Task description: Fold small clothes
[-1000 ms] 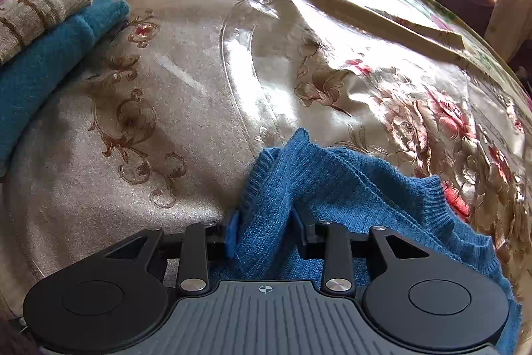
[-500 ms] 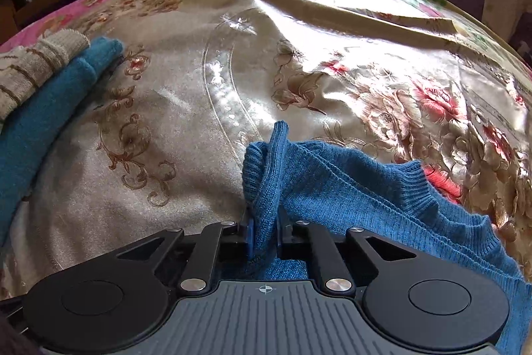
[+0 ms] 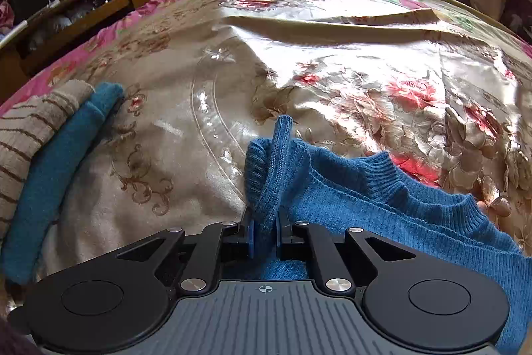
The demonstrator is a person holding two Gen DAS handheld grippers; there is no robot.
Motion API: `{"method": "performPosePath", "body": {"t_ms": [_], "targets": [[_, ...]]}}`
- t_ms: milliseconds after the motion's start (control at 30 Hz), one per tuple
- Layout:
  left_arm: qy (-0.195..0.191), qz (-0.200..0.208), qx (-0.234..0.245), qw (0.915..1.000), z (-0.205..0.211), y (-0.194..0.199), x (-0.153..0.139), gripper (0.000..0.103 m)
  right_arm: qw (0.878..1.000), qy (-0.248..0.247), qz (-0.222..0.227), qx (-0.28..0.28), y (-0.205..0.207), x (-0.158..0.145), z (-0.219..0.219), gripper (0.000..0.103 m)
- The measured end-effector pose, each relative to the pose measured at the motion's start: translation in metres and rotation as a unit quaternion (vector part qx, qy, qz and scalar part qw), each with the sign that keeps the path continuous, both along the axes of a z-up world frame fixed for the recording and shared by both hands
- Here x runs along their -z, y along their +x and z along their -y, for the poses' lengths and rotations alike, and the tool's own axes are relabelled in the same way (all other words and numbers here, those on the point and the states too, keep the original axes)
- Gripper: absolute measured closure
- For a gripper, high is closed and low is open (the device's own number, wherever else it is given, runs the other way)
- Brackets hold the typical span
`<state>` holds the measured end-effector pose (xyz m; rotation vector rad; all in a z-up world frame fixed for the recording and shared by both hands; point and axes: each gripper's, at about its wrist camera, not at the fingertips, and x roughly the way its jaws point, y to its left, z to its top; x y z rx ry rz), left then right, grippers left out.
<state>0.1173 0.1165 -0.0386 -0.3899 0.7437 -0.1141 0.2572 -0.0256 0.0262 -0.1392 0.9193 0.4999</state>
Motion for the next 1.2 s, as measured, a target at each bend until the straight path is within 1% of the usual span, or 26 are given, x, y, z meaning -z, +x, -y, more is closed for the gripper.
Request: {"method": "performPosePath", "body": {"t_ms": [67, 100, 133, 167, 267, 333, 433, 533, 600, 667, 733, 833, 933, 1000, 1033, 1100, 1167, 1200], "targets": [[-0.011, -0.005, 0.01, 0.9999, 0.006, 0.006, -0.002, 0.065, 1.0, 0.016, -0.002, 0.007, 0.0, -0.004, 0.011, 0.093], [-0.016, -0.006, 0.014, 0.9998, 0.009, 0.008, -0.004, 0.069, 1.0, 0.023, -0.003, 0.01, 0.0, -0.005, 0.017, 0.093], [-0.018, -0.004, 0.019, 0.9996, 0.015, 0.01, -0.007, 0.077, 0.999, 0.032, -0.003, 0.014, 0.0, -0.008, 0.025, 0.093], [-0.017, -0.002, 0.025, 0.9995, 0.021, 0.012, -0.011, 0.079, 0.999, 0.039, -0.004, 0.018, -0.001, -0.01, 0.033, 0.093], [-0.018, 0.015, 0.053, 0.9983, 0.045, 0.014, -0.027, 0.08, 0.998, 0.059, -0.001, 0.033, -0.002, -0.017, 0.062, 0.093], [-0.017, 0.029, 0.082, 0.9961, 0.066, 0.016, -0.039, 0.08, 0.996, 0.073, -0.001, 0.048, -0.003, -0.022, 0.086, 0.093], [-0.015, 0.044, 0.127, 0.9908, 0.099, 0.019, -0.056, 0.08, 0.993, 0.095, 0.002, 0.074, -0.004, -0.029, 0.127, 0.093], [-0.016, 0.049, 0.17, 0.9841, 0.136, 0.024, -0.066, 0.08, 0.989, 0.108, 0.013, 0.101, -0.01, -0.037, 0.17, 0.093], [-0.015, 0.045, 0.195, 0.9796, 0.162, 0.029, -0.065, 0.08, 0.986, 0.113, 0.018, 0.119, -0.012, -0.038, 0.198, 0.093], [-0.003, 0.038, 0.215, 0.9759, 0.189, 0.032, -0.06, 0.08, 0.983, 0.116, 0.016, 0.14, -0.012, -0.032, 0.225, 0.093], [0.011, 0.026, 0.23, 0.9727, 0.212, 0.035, -0.05, 0.08, 0.979, 0.118, 0.003, 0.164, -0.011, -0.018, 0.25, 0.093], [0.036, 0.009, 0.249, 0.9678, 0.237, 0.034, -0.036, 0.08, 0.974, 0.115, -0.016, 0.195, -0.014, 0.007, 0.277, 0.093], [0.063, 0.001, 0.262, 0.9631, 0.254, 0.03, -0.029, 0.08, 0.969, 0.122, -0.028, 0.214, -0.019, 0.027, 0.296, 0.093], [0.076, 0.0, 0.264, 0.9616, 0.262, 0.026, -0.026, 0.08, 0.966, 0.126, -0.035, 0.224, -0.021, 0.036, 0.304, 0.093], [0.084, 0.004, 0.266, 0.9603, 0.264, 0.021, -0.027, 0.079, 0.965, 0.129, -0.035, 0.227, -0.022, 0.039, 0.306, 0.092], [0.101, 0.012, 0.273, 0.9566, 0.269, 0.018, -0.029, 0.073, 0.964, 0.132, -0.034, 0.229, -0.022, 0.041, 0.306, 0.086], [0.102, 0.014, 0.287, 0.9525, 0.271, 0.011, -0.031, 0.066, 0.964, 0.134, -0.036, 0.228, -0.022, 0.04, 0.307, 0.085], [0.1, 0.014, 0.293, 0.9507, 0.269, 0.007, -0.033, 0.064, 0.964, 0.134, -0.036, 0.227, -0.023, 0.038, 0.308, 0.084]]}}
